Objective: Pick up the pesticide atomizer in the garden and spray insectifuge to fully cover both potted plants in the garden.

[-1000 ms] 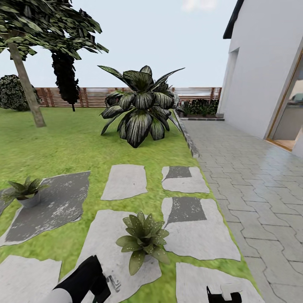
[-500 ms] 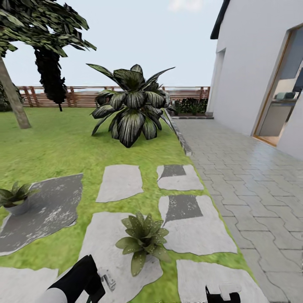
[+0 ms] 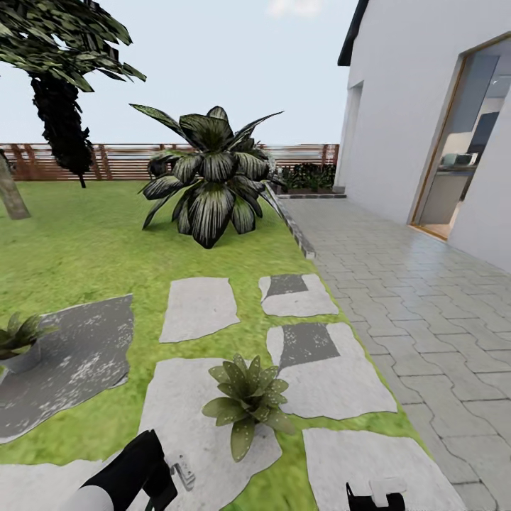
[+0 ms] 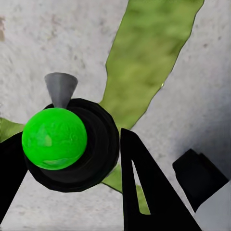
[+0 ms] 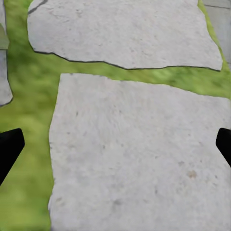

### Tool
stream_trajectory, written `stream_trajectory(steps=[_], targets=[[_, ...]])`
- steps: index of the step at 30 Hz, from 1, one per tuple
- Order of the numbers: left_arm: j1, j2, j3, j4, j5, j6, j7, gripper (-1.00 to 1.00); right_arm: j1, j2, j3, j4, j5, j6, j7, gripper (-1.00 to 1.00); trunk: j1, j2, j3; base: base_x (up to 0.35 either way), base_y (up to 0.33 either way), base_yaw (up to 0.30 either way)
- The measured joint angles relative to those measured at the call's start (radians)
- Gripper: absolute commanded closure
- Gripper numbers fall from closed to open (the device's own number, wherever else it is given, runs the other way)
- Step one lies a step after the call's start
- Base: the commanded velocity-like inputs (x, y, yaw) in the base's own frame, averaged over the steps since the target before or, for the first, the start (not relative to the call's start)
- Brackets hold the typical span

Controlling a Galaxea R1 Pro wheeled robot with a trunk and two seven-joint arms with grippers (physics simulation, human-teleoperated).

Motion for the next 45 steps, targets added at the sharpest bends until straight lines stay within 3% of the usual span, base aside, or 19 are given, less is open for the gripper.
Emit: stream_trajectory(steps=[7,21,29,36,45], targets=[[-0.005,0.003,0.000,-0.001,0.006,0.000,0.000,1.00,0.000,0.000,0.000,0.000,0.000,0.000,0.000,-1.00,0.000,0.000,0.000,0.000,0.039,-0.233],[-0.006,-0.001,0.001,-0.003,0.011,0.001,0.000,1.00,0.000,0.000,0.000,0.000,0.000,0.000,0.000,-1.00,0.000,0.000,0.000,0.118,0.291,-0.242],[-0.045,0.016,0.000,-0.030,0.006,0.001,-0.011,1.00,0.000,0.000,0.000,0.000,0.000,0.000,0.000,-1.00,0.000,0.000,0.000,0.061,0.127,-0.029],[-0.142,0.032,-0.002,-0.040,-0.004,-0.001,-0.124,1.00,0.000,0.000,0.000,0.000,0.000,0.000,0.000,-1.00,0.000,0.000,0.000,0.000,0.001,0.000],[-0.138,0.033,-0.007,-0.038,-0.005,-0.001,-0.131,1.00,0.000,0.000,0.000,0.000,0.000,0.000,0.000,-1.00,0.000,0.000,0.000,-0.032,0.032,-0.240]])
